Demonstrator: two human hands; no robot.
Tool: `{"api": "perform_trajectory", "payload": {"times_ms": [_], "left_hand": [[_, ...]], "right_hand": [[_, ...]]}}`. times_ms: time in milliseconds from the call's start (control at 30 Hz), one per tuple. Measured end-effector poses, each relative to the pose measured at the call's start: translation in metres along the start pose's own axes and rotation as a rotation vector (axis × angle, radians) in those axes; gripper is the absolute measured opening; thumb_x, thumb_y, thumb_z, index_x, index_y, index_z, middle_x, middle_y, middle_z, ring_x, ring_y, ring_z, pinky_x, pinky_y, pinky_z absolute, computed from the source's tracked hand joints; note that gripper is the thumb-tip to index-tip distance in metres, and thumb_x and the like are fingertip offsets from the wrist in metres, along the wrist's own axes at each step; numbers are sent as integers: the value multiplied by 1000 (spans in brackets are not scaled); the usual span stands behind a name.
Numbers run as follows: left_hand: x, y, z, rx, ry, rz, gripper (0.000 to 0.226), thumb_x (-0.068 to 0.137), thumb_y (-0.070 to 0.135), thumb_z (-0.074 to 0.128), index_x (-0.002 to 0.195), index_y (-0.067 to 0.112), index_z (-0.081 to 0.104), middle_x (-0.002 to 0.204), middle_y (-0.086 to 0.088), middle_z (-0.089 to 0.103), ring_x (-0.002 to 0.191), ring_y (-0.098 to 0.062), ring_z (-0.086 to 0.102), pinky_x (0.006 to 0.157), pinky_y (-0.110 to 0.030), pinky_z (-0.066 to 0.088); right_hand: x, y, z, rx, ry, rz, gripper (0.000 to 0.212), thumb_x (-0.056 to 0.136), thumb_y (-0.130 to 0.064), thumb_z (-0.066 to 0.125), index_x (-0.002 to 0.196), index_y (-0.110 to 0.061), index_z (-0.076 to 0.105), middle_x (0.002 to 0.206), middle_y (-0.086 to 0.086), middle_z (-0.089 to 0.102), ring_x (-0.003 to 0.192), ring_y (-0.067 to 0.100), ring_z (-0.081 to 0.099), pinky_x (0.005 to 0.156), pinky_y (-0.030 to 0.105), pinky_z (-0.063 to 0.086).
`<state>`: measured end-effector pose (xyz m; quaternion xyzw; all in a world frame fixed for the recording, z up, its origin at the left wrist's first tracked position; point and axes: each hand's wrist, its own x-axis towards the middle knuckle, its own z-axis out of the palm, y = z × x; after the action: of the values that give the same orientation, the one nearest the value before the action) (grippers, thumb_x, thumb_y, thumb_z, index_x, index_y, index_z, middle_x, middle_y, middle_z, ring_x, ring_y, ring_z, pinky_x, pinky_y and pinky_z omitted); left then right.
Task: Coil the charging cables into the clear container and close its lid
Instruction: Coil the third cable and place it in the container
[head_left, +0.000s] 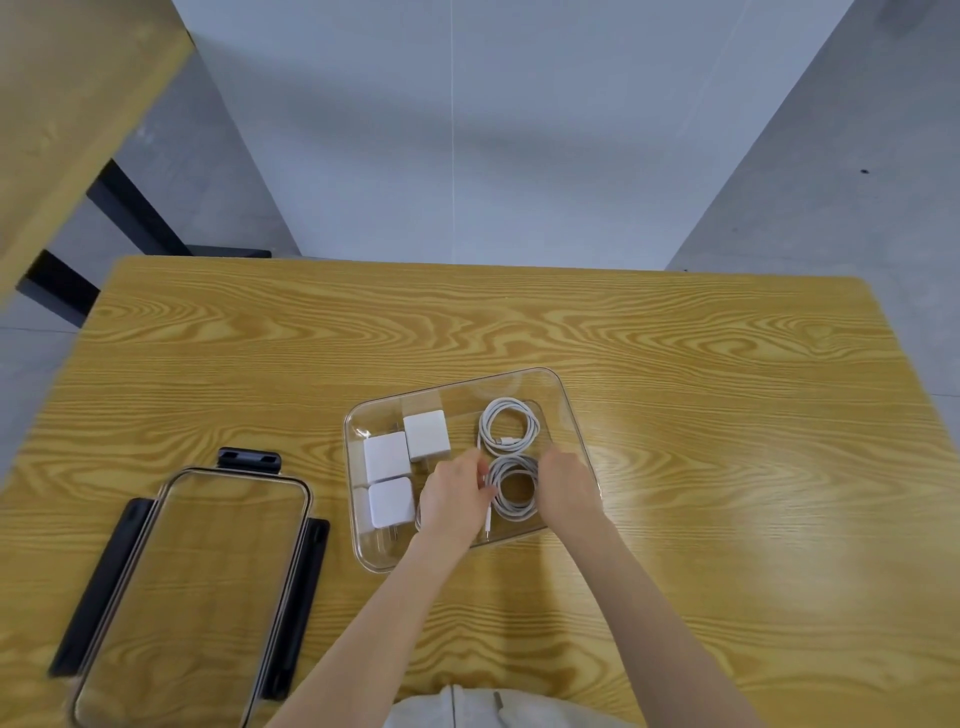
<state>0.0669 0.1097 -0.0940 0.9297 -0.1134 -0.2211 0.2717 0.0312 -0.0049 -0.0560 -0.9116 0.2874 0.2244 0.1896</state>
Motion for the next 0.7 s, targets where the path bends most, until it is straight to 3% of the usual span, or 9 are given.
{"api": "perform_trajectory", "payload": {"times_ms": [333,433,467,533,633,700], "left_hand": [[-4,-3,-4,9,-3,34,19,83,21,66,100,17,60,96,0,67,86,-17,63,71,-29,53],[-4,-4,-6,3,-7,35,16,82,22,67,97,19,62,95,1,66,84,-15,61,72,-29,53],[-4,-4,-7,-6,-22,38,16,83,22,67,98,18,62,95,1,66,84,-15,61,72,-28,52],[-5,-5,-10,-24,-43,46,18,83,24,66,100,17,63,96,0,67,86,-15,61,72,-25,50],[-7,-8,-12,-38,-41,43,22,86,31,62,103,17,64,98,1,66,88,-13,60,70,-21,44],[-9,-9,-13,-39,-34,39,22,88,33,58,102,17,65,99,2,67,88,-11,60,69,-20,41]], "right_hand": [[-5,0,4,23,-112,43,21,86,6,51,105,-1,59,107,16,65,99,30,63,69,29,45],[-6,-1,3,29,-148,62,14,87,5,49,95,-1,58,98,13,64,97,29,63,67,27,43],[-6,-1,2,28,-148,60,11,88,4,48,83,-3,55,86,9,61,94,29,62,66,27,42],[-7,-1,2,38,-153,59,29,89,1,47,64,-11,39,67,3,45,78,26,57,60,27,40],[-11,-1,2,71,-157,57,30,88,-2,46,62,-12,36,63,1,41,58,17,44,46,22,31],[-14,1,-1,116,-128,47,16,90,-5,45,74,-7,48,67,1,44,64,19,48,49,23,33]]}}
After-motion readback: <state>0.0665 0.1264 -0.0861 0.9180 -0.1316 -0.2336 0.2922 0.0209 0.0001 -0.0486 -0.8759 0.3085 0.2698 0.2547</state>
